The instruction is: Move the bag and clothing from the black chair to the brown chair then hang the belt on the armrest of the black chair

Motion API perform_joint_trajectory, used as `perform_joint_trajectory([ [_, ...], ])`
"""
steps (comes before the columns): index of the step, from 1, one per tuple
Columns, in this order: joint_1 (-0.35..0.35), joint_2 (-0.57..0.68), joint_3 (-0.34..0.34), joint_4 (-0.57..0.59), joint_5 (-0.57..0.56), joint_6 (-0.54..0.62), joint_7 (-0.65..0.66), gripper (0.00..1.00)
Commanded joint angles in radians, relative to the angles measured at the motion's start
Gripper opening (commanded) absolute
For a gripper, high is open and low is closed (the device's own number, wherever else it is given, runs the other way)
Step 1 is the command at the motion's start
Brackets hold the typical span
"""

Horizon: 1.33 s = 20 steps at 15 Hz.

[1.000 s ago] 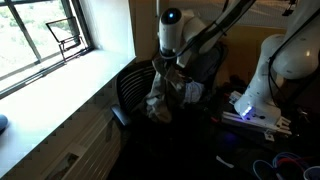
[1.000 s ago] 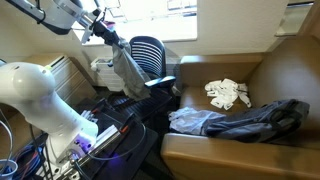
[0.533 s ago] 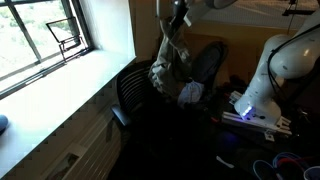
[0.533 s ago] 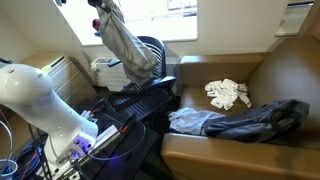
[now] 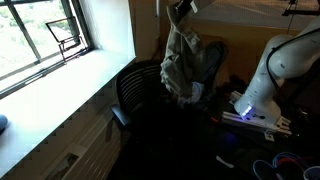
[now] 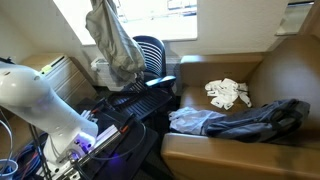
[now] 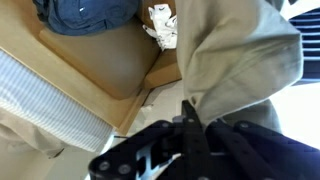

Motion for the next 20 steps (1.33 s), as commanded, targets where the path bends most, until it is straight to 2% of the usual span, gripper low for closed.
perform_joint_trajectory([
  [1,-0.122,0.014,-0.008,0.045,-0.083,0.040,0.104,0.01],
  [7,-0.287,0.084,-0.182,0.287,-0.067,-0.001,0.108,0.01],
  [10,-0.361,0.190,-0.262,0.435,-0.052,0.005,0.130,0.01],
  [11,-0.366,0.215,-0.264,0.436,-0.029,0.011,0.180,0.01],
  [12,-0.351,0.120,-0.256,0.358,-0.054,0.022,0.119,0.03],
  [15,-0.361,0.202,-0.276,0.409,-0.042,0.021,0.166,0.03],
  [17,-0.363,0.223,-0.258,0.387,-0.069,0.023,0.209,0.01],
  [20,-0.388,0.383,-0.290,0.473,-0.035,-0.065,0.270,0.01],
])
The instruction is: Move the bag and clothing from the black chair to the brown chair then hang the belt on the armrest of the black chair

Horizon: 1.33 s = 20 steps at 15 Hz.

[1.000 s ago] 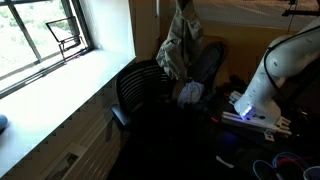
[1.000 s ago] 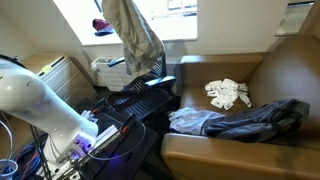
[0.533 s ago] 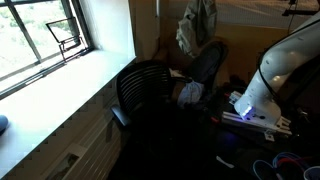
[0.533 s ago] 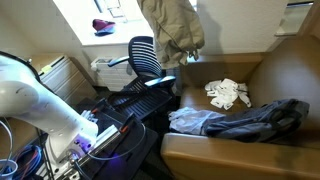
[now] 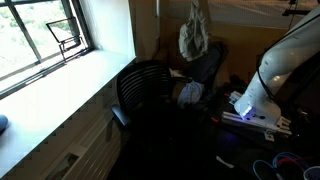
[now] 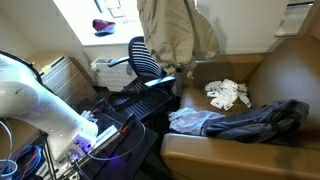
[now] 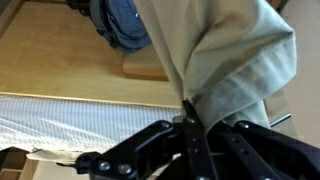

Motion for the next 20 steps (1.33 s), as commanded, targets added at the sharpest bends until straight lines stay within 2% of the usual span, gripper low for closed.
perform_joint_trajectory([
  [1,-0.028,0.195,-0.049,0.091,0.060,-0.039,0.051,0.01],
  [3,-0.036,0.296,-0.085,0.119,0.094,-0.044,0.097,0.01],
  [8,-0.048,0.599,-0.190,0.212,0.058,-0.040,0.301,0.01],
  [9,-0.043,0.645,-0.207,0.242,0.076,-0.082,0.319,0.01],
  [10,-0.026,0.549,-0.204,0.150,0.068,-0.025,0.283,0.03],
  [13,-0.027,0.657,-0.230,0.209,0.070,-0.037,0.319,0.01],
  [14,-0.021,0.668,-0.245,0.234,0.055,-0.061,0.379,0.01],
  [20,-0.090,0.819,-0.348,0.440,0.055,-0.054,0.565,0.01],
])
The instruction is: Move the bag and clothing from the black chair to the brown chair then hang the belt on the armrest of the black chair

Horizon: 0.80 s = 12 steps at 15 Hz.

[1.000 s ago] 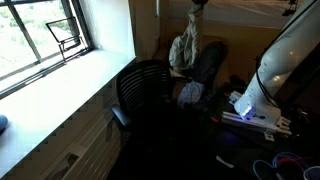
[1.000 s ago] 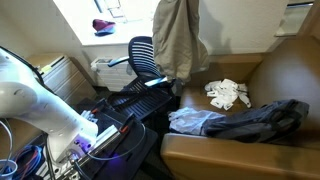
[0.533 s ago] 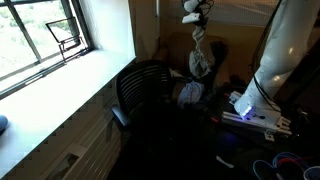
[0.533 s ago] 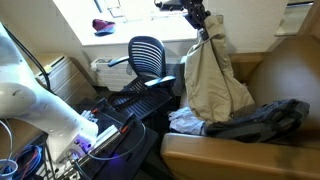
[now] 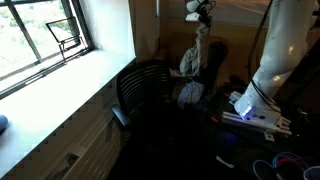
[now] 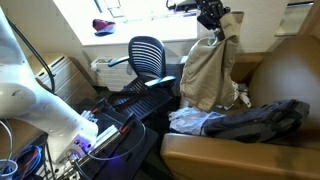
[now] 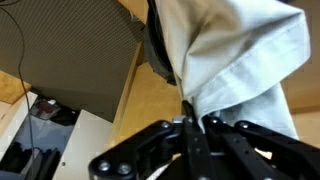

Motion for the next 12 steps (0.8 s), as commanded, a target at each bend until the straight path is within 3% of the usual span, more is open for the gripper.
perform_joint_trajectory([
  [1,-0.050,0.137,-0.053,0.183,0.003,-0.032,0.054,0.01],
  [2,-0.026,0.058,-0.036,0.079,0.000,-0.005,0.032,0.03],
  [5,-0.053,0.122,-0.055,0.149,0.001,-0.005,0.039,0.03],
  [11,-0.049,0.135,-0.054,0.167,0.001,-0.010,0.049,0.03],
  [12,-0.066,0.137,-0.039,0.179,0.038,-0.023,-0.007,0.28],
])
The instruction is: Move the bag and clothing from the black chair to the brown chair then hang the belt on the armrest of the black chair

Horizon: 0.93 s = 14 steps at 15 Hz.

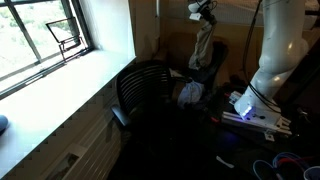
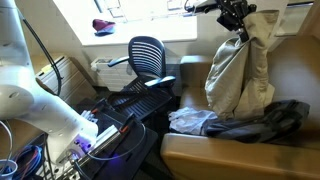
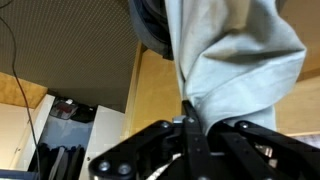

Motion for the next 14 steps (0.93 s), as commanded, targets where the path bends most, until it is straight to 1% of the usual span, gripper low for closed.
perform_joint_trajectory([
  [1,-0.043,0.000,0.037,0.016,0.100,-0.007,-0.122,0.29],
  [3,-0.067,0.012,0.044,0.022,0.218,-0.004,-0.188,0.41],
  [5,-0.086,0.022,0.050,0.027,0.328,-0.019,-0.257,0.56],
  [6,-0.081,0.027,0.046,0.028,0.339,-0.038,-0.305,0.64],
  [7,-0.046,0.012,0.014,0.009,0.296,-0.008,-0.235,0.44],
  [9,-0.053,0.018,0.015,0.009,0.321,-0.013,-0.275,0.59],
  [10,-0.053,0.019,0.016,0.008,0.322,-0.013,-0.280,0.88],
  [11,-0.062,0.026,0.018,0.037,0.342,-0.067,-0.299,0.89],
  [12,-0.057,0.007,0.036,0.019,0.342,-0.068,-0.358,0.91],
  [13,-0.042,-0.023,0.051,-0.020,0.325,-0.045,-0.412,0.96],
  [14,-0.005,-0.078,0.061,-0.086,0.314,-0.010,-0.409,0.99],
])
